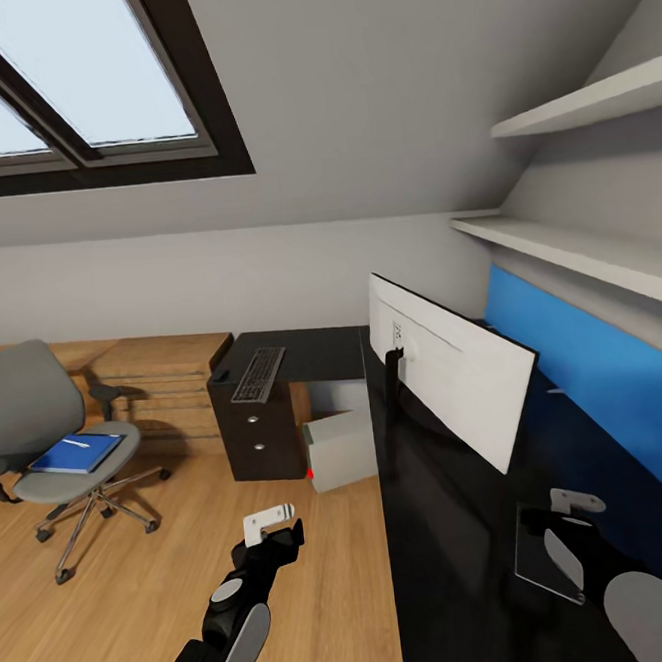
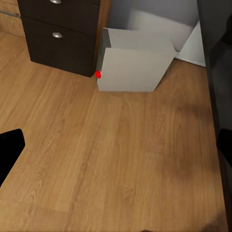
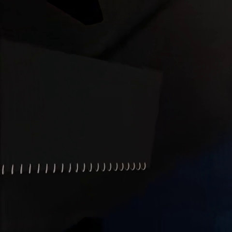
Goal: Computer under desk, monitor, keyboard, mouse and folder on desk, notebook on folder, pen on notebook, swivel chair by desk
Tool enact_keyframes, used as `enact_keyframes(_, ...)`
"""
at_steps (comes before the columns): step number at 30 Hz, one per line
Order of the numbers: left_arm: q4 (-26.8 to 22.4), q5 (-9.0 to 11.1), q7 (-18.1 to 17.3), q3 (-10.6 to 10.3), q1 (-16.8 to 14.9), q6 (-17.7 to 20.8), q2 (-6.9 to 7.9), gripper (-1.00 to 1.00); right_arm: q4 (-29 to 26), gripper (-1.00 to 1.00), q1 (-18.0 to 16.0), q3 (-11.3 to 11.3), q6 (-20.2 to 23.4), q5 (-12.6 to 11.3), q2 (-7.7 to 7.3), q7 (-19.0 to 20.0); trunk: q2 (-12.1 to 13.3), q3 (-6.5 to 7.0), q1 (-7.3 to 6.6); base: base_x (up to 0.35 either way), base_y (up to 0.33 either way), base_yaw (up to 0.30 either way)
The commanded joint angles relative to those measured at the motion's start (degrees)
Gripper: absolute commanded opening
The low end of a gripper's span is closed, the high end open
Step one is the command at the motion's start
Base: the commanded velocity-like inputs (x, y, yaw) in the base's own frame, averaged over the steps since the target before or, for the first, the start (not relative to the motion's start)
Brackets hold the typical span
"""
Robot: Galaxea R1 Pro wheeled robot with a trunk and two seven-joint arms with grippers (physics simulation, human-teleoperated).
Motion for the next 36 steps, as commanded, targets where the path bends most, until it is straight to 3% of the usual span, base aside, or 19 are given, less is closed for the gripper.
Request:
enact_keyframes(1,-0.09,0.40,0.48,-0.13,-0.07,0.14,0.04,1.00,-0.13,1.00,-0.03,-0.03,0.31,-0.32,-0.11,-0.19,-0.52,-0.29,0.25,0.000,0.000,0.000)
enact_keyframes(10,-0.09,0.40,0.48,-0.13,-0.07,0.14,0.04,1.00,1.19,1.00,-0.19,-0.07,0.51,-0.34,-1.73,-1.32,-4.13,-1.91,2.23,0.000,0.000,0.000)
enact_keyframes(36,-0.09,0.40,0.56,-0.14,-0.07,0.14,0.04,1.00,1.72,1.00,-0.40,-0.03,0.45,-0.26,-1.69,-1.49,-14.56,-6.58,7.94,0.000,0.000,0.000)
